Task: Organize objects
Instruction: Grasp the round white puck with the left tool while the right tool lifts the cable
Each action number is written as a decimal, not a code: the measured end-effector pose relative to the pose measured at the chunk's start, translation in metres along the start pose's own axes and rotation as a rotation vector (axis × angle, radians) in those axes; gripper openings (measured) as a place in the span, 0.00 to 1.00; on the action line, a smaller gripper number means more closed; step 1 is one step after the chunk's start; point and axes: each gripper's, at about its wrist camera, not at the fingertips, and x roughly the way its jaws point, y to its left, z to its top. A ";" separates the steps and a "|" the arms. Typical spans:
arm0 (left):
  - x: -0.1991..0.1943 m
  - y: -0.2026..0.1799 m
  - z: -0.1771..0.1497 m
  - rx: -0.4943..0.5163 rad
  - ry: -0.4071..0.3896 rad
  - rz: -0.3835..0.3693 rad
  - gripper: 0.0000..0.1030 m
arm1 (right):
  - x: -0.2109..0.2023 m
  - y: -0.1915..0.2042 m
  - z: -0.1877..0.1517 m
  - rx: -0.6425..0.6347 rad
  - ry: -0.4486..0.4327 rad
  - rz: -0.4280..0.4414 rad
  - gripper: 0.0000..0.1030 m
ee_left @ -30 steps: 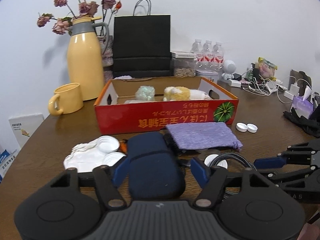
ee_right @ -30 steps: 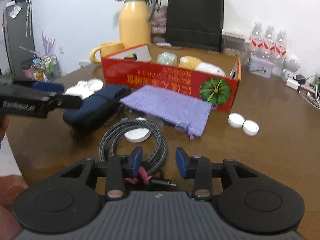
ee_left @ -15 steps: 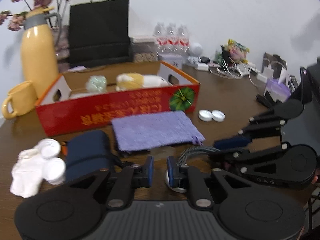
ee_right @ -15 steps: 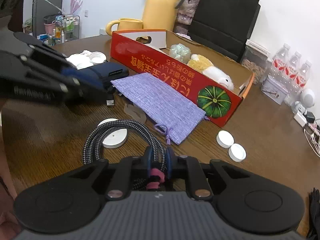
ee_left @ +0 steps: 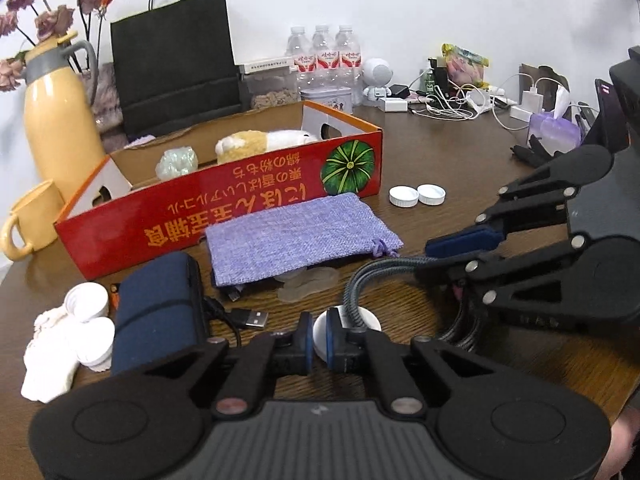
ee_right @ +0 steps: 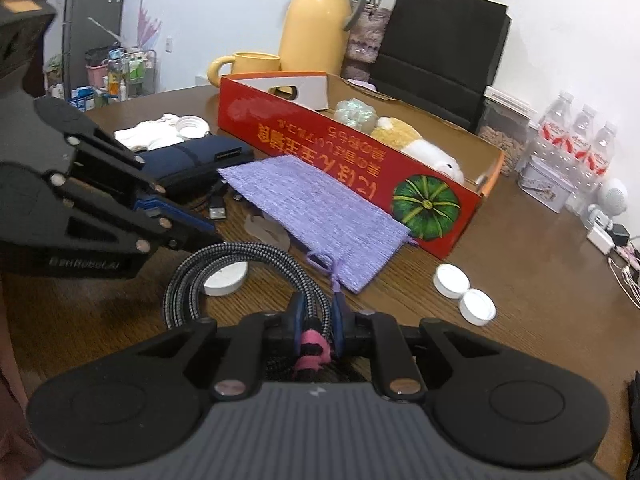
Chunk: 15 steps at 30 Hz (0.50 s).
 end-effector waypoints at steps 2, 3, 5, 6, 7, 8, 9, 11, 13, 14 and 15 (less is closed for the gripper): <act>-0.001 0.000 -0.002 -0.005 -0.008 0.000 0.03 | -0.002 -0.004 -0.003 0.015 0.007 -0.025 0.14; 0.000 0.002 -0.002 -0.011 -0.010 -0.004 0.03 | -0.004 -0.008 -0.005 0.025 0.013 -0.037 0.14; 0.000 0.004 -0.001 -0.024 -0.007 -0.011 0.03 | -0.006 -0.013 -0.011 0.048 0.021 -0.056 0.14; 0.000 0.006 0.000 -0.035 -0.006 -0.015 0.04 | -0.008 -0.015 -0.013 0.065 0.022 -0.063 0.14; 0.000 0.007 0.000 -0.051 -0.004 -0.019 0.04 | -0.010 -0.018 -0.015 0.090 0.023 -0.067 0.14; 0.000 0.010 0.000 -0.072 -0.003 -0.024 0.06 | -0.013 -0.022 -0.016 0.127 0.018 -0.067 0.14; -0.001 0.012 0.001 -0.094 -0.005 -0.032 0.09 | -0.017 -0.026 -0.017 0.161 0.007 -0.061 0.15; -0.007 0.016 0.001 -0.124 -0.033 -0.042 0.13 | -0.027 -0.031 -0.019 0.213 -0.028 -0.046 0.16; -0.015 0.017 0.001 -0.130 -0.060 -0.026 0.23 | -0.037 -0.031 -0.020 0.229 -0.062 -0.027 0.42; -0.018 0.018 0.001 -0.133 -0.071 -0.021 0.33 | -0.040 -0.030 -0.019 0.230 -0.074 -0.021 0.55; -0.021 0.019 0.001 -0.140 -0.082 -0.019 0.38 | -0.042 -0.027 -0.019 0.221 -0.081 -0.014 0.77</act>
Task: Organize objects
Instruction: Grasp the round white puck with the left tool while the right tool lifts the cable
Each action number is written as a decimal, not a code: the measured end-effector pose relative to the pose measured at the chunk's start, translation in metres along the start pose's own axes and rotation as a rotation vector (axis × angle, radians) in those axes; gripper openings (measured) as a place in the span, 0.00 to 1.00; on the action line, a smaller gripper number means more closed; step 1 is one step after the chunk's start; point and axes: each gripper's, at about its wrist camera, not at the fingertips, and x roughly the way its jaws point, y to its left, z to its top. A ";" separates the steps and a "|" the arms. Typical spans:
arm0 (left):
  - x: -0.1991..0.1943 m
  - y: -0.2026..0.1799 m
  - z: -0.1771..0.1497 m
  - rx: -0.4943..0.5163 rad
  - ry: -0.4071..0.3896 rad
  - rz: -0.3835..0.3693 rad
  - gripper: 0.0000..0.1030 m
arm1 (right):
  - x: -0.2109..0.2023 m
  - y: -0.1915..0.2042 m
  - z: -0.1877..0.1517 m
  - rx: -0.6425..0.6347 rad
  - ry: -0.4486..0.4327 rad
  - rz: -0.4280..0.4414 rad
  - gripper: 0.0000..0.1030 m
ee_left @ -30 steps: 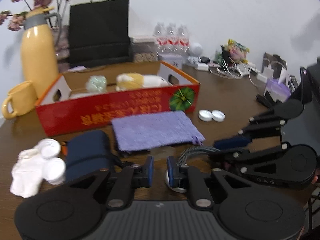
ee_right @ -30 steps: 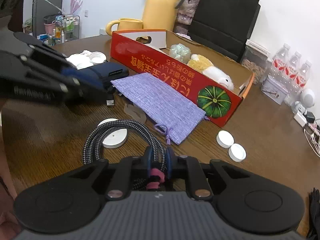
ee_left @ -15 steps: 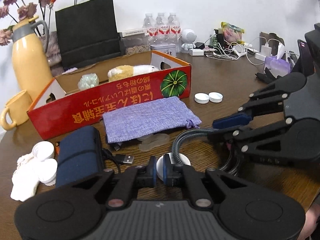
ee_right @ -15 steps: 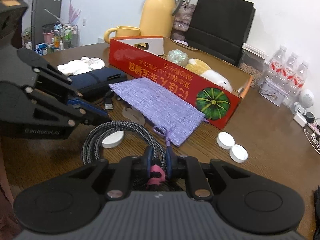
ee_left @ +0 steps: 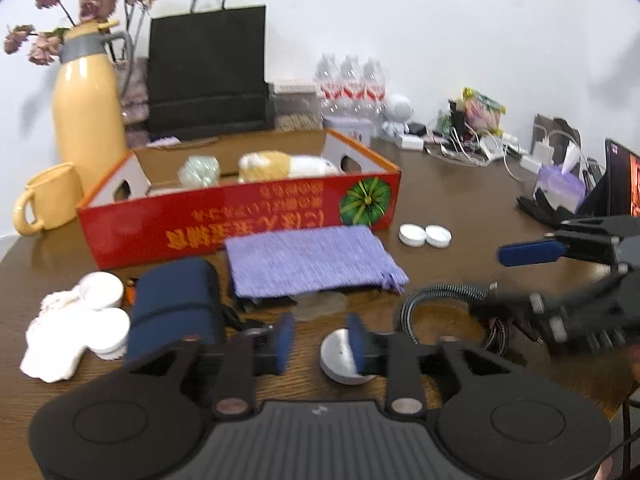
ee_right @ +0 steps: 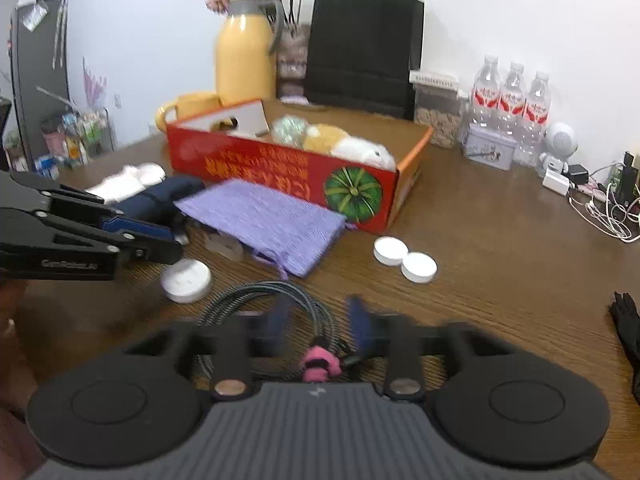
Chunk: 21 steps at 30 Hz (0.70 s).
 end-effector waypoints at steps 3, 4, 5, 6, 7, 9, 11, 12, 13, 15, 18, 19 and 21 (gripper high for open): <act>-0.007 0.002 0.002 -0.008 -0.019 0.012 0.65 | 0.002 0.012 -0.002 -0.042 -0.002 0.036 1.00; -0.009 0.002 0.002 -0.008 -0.026 0.019 0.73 | 0.004 0.015 -0.002 -0.051 0.001 0.049 1.00; -0.011 0.002 0.002 -0.007 -0.032 0.023 0.78 | 0.007 0.019 -0.001 -0.060 0.010 0.058 1.00; -0.012 0.003 0.002 -0.005 -0.033 0.028 0.80 | 0.012 0.021 -0.001 -0.067 0.020 0.060 1.00; -0.013 0.003 0.002 -0.004 -0.033 0.034 0.80 | 0.017 0.024 0.000 -0.075 0.034 0.060 1.00; -0.015 0.005 0.001 -0.004 -0.034 0.040 0.81 | 0.029 0.025 0.000 -0.082 0.066 0.057 1.00; -0.016 0.007 0.000 -0.007 -0.032 0.039 0.81 | 0.042 0.023 -0.002 -0.079 0.119 0.060 1.00; -0.016 0.008 0.000 -0.008 -0.029 0.039 0.81 | 0.045 0.020 -0.004 -0.061 0.122 0.072 1.00; -0.015 0.008 -0.001 -0.006 -0.025 0.038 0.81 | 0.046 0.016 -0.005 -0.036 0.131 0.090 1.00; -0.013 0.007 -0.001 0.000 -0.017 0.028 0.81 | 0.044 0.012 -0.008 -0.011 0.126 0.082 1.00; -0.009 0.002 -0.003 0.016 -0.005 0.014 0.80 | 0.034 0.009 -0.012 0.020 0.100 0.062 0.89; -0.007 0.000 -0.003 0.019 0.000 0.006 0.80 | 0.031 0.008 -0.014 0.028 0.092 0.057 0.88; -0.002 -0.004 -0.005 0.031 0.014 -0.008 0.79 | 0.026 0.005 -0.016 0.036 0.080 0.043 0.88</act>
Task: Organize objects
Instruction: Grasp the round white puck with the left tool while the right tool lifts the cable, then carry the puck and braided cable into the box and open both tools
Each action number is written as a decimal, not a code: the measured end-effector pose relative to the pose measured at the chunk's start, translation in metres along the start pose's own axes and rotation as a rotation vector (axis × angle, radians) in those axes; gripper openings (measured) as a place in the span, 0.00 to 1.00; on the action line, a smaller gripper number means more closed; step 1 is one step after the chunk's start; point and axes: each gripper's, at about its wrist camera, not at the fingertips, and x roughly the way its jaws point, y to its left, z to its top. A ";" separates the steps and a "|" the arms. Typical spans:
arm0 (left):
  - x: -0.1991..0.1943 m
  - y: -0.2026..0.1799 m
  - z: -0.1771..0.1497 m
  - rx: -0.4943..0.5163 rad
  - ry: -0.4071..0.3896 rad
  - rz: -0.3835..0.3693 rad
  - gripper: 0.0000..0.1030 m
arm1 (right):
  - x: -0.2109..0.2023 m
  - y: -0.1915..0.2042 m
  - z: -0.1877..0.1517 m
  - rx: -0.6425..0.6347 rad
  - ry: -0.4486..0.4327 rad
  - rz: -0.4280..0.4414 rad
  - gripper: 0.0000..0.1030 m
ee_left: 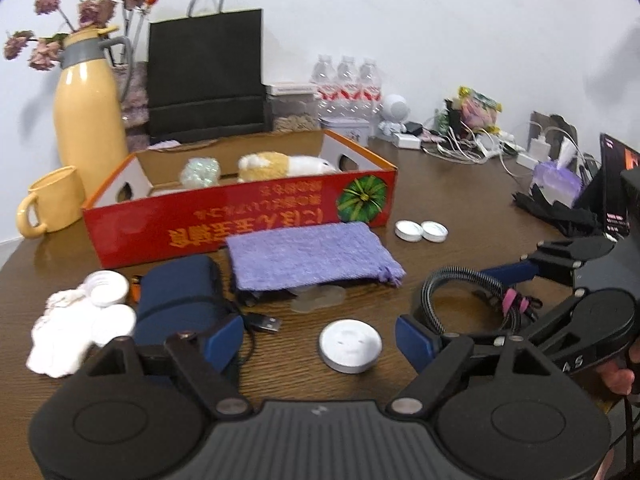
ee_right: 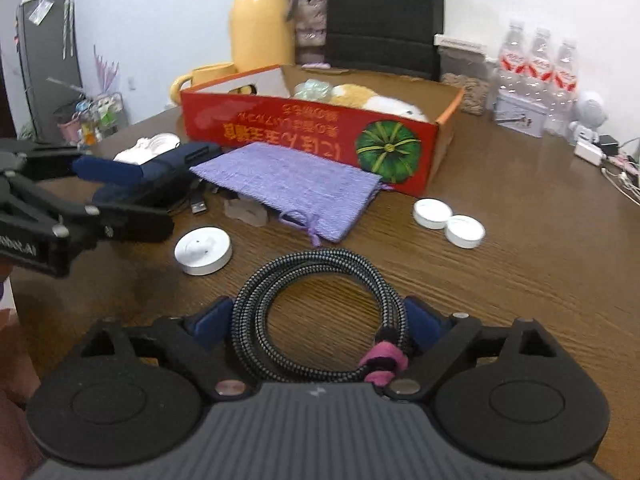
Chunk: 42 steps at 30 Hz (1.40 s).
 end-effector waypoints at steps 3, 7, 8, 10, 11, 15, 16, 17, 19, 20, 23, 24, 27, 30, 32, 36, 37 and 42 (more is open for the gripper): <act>0.011 -0.005 0.000 0.005 0.028 -0.013 0.71 | -0.005 -0.008 0.001 0.019 -0.016 -0.021 0.88; 0.025 -0.009 -0.002 -0.002 0.071 -0.046 0.57 | -0.007 -0.011 0.005 0.020 -0.033 -0.043 0.88; 0.028 -0.010 -0.003 -0.001 0.081 -0.048 0.56 | -0.008 -0.011 0.006 0.017 -0.036 -0.047 0.88; 0.032 -0.014 -0.004 0.014 0.084 -0.037 0.54 | -0.008 -0.010 0.008 0.012 -0.044 -0.053 0.88; 0.032 -0.015 -0.004 0.022 0.084 -0.029 0.44 | -0.008 -0.009 0.009 0.012 -0.048 -0.054 0.88; 0.029 -0.014 -0.004 0.018 0.075 -0.057 0.37 | -0.009 -0.005 0.013 0.007 -0.065 -0.050 0.88; 0.027 -0.014 -0.004 0.026 0.068 -0.049 0.37 | -0.009 -0.003 0.015 0.003 -0.070 -0.051 0.88; 0.025 -0.014 -0.003 0.028 0.058 -0.045 0.37 | -0.009 -0.001 0.016 0.000 -0.075 -0.052 0.88; 0.021 -0.011 0.000 0.018 0.041 -0.043 0.37 | -0.011 0.002 0.021 -0.004 -0.089 -0.050 0.88; 0.019 -0.009 0.002 0.014 0.031 -0.038 0.37 | -0.012 0.003 0.024 -0.007 -0.097 -0.050 0.88; 0.013 -0.002 0.011 0.000 -0.005 -0.019 0.37 | -0.013 0.008 0.034 -0.015 -0.121 -0.053 0.88; 0.010 0.001 0.014 -0.006 -0.017 -0.014 0.37 | -0.013 0.009 0.038 -0.018 -0.129 -0.054 0.88; 0.003 0.012 0.027 -0.028 -0.059 0.008 0.37 | -0.011 0.014 0.051 -0.024 -0.156 -0.057 0.88; 0.000 0.024 0.041 -0.046 -0.094 0.028 0.37 | -0.009 0.018 0.067 -0.031 -0.185 -0.057 0.88; -0.002 0.031 0.051 -0.051 -0.117 0.042 0.37 | -0.007 0.020 0.078 -0.035 -0.204 -0.061 0.88; -0.002 0.045 0.071 -0.059 -0.157 0.076 0.37 | -0.001 0.023 0.100 -0.033 -0.238 -0.073 0.88; -0.001 0.049 0.076 -0.066 -0.164 0.082 0.37 | 0.001 0.023 0.106 -0.028 -0.247 -0.078 0.88; 0.006 0.067 0.100 -0.084 -0.200 0.103 0.37 | 0.014 0.024 0.131 -0.008 -0.278 -0.095 0.88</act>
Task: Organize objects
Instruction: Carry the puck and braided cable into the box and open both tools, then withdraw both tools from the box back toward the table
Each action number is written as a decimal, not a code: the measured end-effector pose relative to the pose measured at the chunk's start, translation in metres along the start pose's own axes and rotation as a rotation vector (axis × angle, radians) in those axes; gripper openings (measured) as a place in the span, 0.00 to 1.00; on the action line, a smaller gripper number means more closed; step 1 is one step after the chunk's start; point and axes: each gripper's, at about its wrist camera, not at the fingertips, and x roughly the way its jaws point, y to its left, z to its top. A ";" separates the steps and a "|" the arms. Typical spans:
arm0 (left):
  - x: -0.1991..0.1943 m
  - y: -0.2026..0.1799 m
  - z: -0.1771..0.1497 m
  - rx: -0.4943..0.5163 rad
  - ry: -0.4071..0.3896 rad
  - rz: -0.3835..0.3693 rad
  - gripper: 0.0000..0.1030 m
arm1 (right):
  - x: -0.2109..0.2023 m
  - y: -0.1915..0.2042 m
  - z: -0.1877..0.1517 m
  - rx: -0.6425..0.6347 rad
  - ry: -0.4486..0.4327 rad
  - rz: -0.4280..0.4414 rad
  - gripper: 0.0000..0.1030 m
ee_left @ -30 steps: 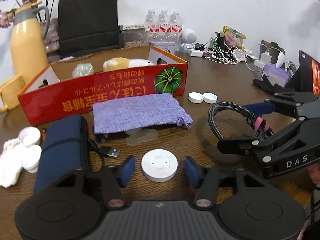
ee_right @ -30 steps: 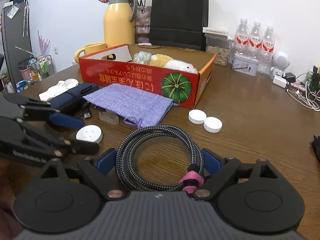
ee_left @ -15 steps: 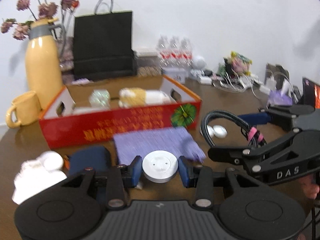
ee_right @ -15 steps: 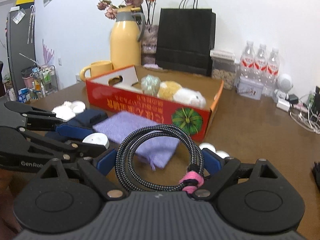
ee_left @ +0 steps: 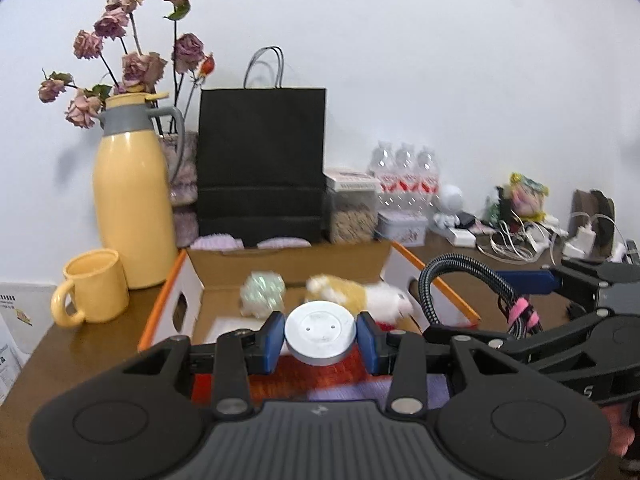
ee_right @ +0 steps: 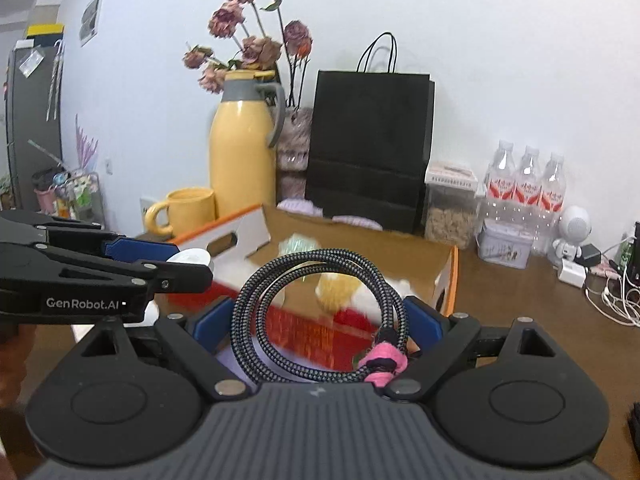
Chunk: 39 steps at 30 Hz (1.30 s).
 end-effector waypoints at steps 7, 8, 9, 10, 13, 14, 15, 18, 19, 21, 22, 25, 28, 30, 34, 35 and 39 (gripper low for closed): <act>0.035 0.022 0.024 -0.034 -0.015 0.031 0.37 | 0.043 -0.003 0.021 0.024 -0.001 -0.023 0.88; 0.041 0.025 0.027 -0.039 -0.017 0.040 0.37 | 0.051 -0.004 0.022 0.026 0.002 -0.025 0.88; 0.047 0.027 0.029 -0.043 -0.018 0.046 0.37 | 0.057 -0.005 0.024 0.029 0.005 -0.026 0.88; 0.054 0.030 0.032 -0.049 -0.017 0.052 0.37 | 0.065 -0.006 0.025 0.033 0.009 -0.027 0.88; 0.074 0.038 0.040 -0.063 -0.009 0.071 0.37 | 0.085 -0.009 0.028 0.038 0.019 -0.036 0.88; 0.081 0.041 0.041 -0.067 -0.007 0.077 0.37 | 0.093 -0.010 0.029 0.039 0.022 -0.040 0.88; 0.086 0.042 0.042 -0.070 -0.005 0.083 0.37 | 0.099 -0.011 0.030 0.042 0.025 -0.044 0.88; 0.105 0.047 0.043 -0.068 0.018 0.110 0.37 | 0.116 -0.016 0.029 0.047 0.036 -0.051 0.88; 0.111 0.049 0.043 -0.065 0.028 0.117 0.37 | 0.121 -0.018 0.028 0.047 0.040 -0.054 0.88; 0.122 0.055 0.043 -0.071 0.048 0.113 0.37 | 0.130 -0.022 0.025 0.048 0.059 -0.059 0.88; 0.127 0.057 0.043 -0.071 0.055 0.114 0.37 | 0.133 -0.024 0.024 0.050 0.067 -0.060 0.88; 0.137 0.058 0.041 -0.058 0.057 0.111 0.37 | 0.138 -0.026 0.021 0.047 0.077 -0.070 0.88; 0.142 0.056 0.038 -0.050 0.056 0.118 0.37 | 0.140 -0.027 0.021 0.047 0.080 -0.080 0.89; 0.144 0.057 0.036 -0.057 0.060 0.136 0.51 | 0.143 -0.028 0.020 0.051 0.095 -0.081 0.91; 0.142 0.060 0.034 -0.081 0.033 0.162 1.00 | 0.145 -0.032 0.018 0.063 0.100 -0.108 1.00; 0.141 0.061 0.034 -0.085 0.026 0.164 1.00 | 0.145 -0.033 0.019 0.073 0.100 -0.109 1.00; 0.139 0.063 0.035 -0.097 0.017 0.162 1.00 | 0.142 -0.034 0.019 0.079 0.093 -0.112 1.00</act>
